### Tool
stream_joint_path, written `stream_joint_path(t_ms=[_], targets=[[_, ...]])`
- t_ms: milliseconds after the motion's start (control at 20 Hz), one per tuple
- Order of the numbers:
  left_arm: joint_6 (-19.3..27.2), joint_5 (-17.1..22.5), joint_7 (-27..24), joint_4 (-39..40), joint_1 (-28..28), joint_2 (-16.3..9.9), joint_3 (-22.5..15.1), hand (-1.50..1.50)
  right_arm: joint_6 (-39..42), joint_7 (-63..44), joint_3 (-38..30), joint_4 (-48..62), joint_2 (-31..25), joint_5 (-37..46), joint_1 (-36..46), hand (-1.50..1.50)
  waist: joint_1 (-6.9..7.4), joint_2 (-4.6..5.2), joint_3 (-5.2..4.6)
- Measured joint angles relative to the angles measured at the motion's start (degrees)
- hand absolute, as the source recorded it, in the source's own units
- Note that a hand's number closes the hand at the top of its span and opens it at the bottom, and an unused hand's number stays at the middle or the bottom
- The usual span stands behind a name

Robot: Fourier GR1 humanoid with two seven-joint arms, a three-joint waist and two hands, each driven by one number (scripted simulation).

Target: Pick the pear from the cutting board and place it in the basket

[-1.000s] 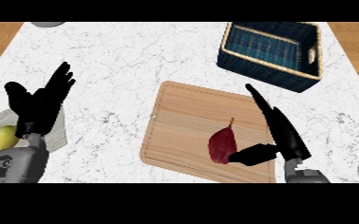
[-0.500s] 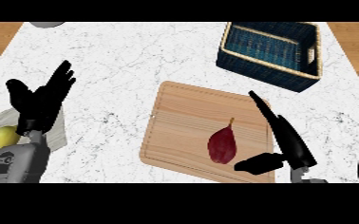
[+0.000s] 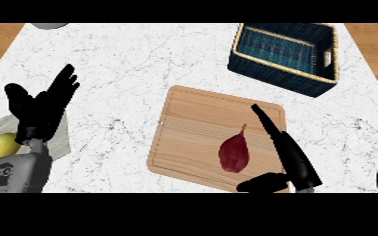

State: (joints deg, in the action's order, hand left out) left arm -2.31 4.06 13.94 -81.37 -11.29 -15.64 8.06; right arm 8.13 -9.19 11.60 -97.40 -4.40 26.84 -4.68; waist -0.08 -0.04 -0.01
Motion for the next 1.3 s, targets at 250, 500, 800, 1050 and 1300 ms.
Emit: stream_joint_path(t_ms=[250, 500, 800, 1050, 1300], targets=[[-0.82, -0.33, -0.66, 0.83, -0.30, 0.22, 0.79, 0.00, -0.97, -0.95, 0.30, 3.45, 0.62, 2.86, 2.21, -1.50, 0.05, 0.03, 0.02], [-2.04, -0.01, -0.54, 0.42, 0.24, 0.04, 1.83, 0.00, -2.39, -1.46, 2.12, 5.16, 1.56, 6.19, 2.73, 1.50, 0.06, 0.02, 0.00], [-1.96, -0.95, -1.32, 1.20, -0.18, 0.83, 1.78, 0.00, -2.30, -0.18, 2.98, 8.77, 0.89, 9.82, 5.93, 1.50, 0.04, -0.12, -0.11], [-2.41, -1.16, -0.70, 0.03, 0.42, 0.83, 2.14, 0.00, -3.60, 0.77, 4.18, 9.75, 1.95, 11.97, 6.09, 1.50, 0.05, -0.24, -0.17], [-2.30, -1.12, 0.12, -0.16, -0.55, 1.09, 2.06, 0.00, -7.28, -11.15, 14.85, 9.71, 3.57, 16.66, 10.58, 1.50, 0.67, -0.16, -0.15]])
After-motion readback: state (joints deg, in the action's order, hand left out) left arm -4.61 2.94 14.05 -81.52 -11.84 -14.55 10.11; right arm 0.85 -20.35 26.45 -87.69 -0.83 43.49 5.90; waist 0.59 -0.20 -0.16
